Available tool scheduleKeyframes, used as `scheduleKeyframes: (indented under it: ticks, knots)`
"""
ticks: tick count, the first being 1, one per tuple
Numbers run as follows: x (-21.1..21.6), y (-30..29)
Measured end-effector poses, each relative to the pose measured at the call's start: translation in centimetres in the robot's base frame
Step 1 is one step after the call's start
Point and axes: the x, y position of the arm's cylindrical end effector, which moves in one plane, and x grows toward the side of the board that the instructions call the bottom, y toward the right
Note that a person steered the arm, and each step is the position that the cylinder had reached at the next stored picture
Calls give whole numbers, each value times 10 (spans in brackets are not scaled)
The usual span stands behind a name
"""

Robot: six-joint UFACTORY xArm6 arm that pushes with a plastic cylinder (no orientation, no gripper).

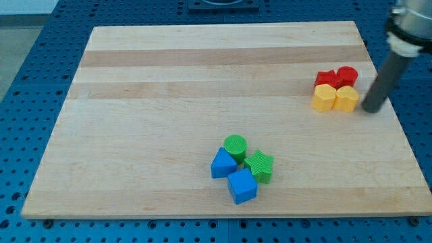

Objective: Push the red circle above the red star

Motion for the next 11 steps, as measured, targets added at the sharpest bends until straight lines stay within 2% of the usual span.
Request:
scheduleKeyframes:
  ticks: [1,3,4,5,6,9,10,11]
  knots:
    - [-53,-31]
    - [-132,-49]
    - [-86,-61]
    - [-43,-30]
    - [-34,9]
    - [-99,20]
    - [-110,5]
    - [-129,-45]
